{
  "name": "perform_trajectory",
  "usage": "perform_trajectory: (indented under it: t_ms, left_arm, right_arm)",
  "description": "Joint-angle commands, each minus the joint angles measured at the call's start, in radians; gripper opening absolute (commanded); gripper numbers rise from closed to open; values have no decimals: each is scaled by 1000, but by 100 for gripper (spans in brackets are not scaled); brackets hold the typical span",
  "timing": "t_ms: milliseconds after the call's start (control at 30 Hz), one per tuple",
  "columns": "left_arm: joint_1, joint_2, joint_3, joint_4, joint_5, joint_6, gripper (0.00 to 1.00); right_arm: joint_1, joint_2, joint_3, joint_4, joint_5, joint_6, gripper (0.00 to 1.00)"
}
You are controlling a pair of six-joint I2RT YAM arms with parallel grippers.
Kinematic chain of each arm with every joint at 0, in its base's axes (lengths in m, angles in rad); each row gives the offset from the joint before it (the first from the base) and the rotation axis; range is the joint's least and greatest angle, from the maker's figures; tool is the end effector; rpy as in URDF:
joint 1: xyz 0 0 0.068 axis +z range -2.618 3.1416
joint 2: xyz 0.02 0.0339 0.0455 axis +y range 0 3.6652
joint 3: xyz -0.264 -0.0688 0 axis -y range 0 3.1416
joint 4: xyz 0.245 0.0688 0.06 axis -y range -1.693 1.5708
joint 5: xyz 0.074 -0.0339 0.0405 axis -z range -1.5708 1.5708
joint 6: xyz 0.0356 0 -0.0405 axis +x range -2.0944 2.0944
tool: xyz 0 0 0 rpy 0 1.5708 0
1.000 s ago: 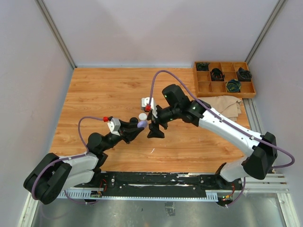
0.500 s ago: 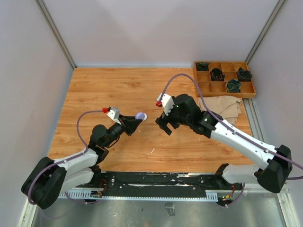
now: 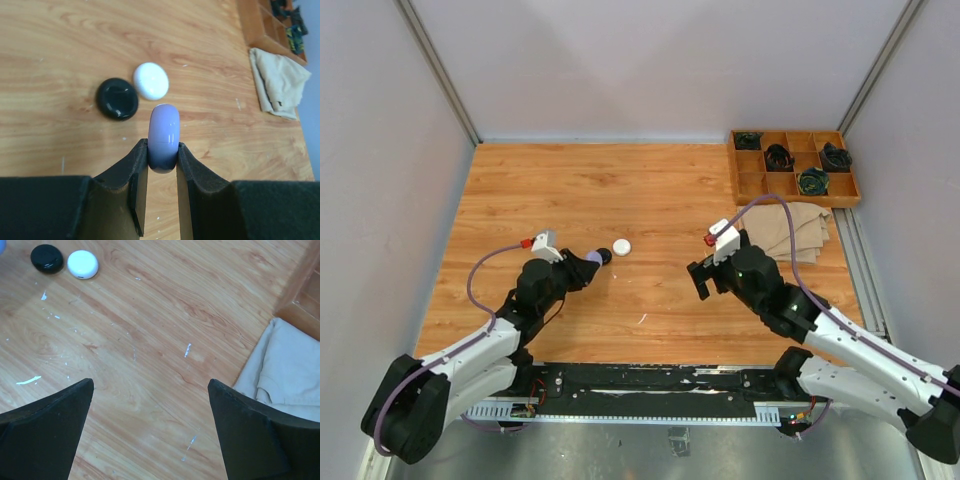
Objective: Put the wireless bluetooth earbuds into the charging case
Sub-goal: Place the charging case at the center of the board.
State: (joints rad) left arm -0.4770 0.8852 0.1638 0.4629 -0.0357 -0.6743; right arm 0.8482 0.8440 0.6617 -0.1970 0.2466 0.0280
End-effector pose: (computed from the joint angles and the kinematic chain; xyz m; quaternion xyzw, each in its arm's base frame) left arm 0.1626 -0.0826 0.1731 -0.0889 0.7873 -0.3202 0.5194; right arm 0.1369 0.1422 0.2852 -0.2642 0.7808 0.1440 0.5475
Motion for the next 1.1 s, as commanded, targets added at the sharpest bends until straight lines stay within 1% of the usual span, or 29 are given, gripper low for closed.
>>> perform_trajectory:
  t_ms: [0,167,200,267,433,600,733,800,967,1067]
  left_arm:
    - [31,43,9,-52,-14,-101,5]
    - [58,136,36,-68,-12,-129,8]
    - [63,154,44,-69,-9,-132,8]
    - [72,190,57,-74,-21,-140,11]
    - [107,283,83,-52,-31,-160,17]
    - [123,372,126,-31,-22,-167,26]
    - [126,415,153,-35,-13,-170,39]
    - [128,416,159,-55,-23,-169,49]
    - [130,349,138,-119,-71,-170,73]
    - [130,278,127,-188,-97,-157,83]
  right_arm:
    - [3,-103,-108,129,124,59,99]
    - [3,-212,-213,193,191,69,99]
    - [3,-230,-229,202,231,73,99]
    - [3,-272,-264,221,258,82,99]
    - [3,-352,-311,252,271,92,99]
    - [3,-369,-314,250,286,92,98]
    - [3,-365,-312,249,286,92,99]
    - [4,-366,-312,248,288,92,99]
    - [3,-367,-309,244,297,95,99]
    - [3,-365,-293,222,310,106,98]
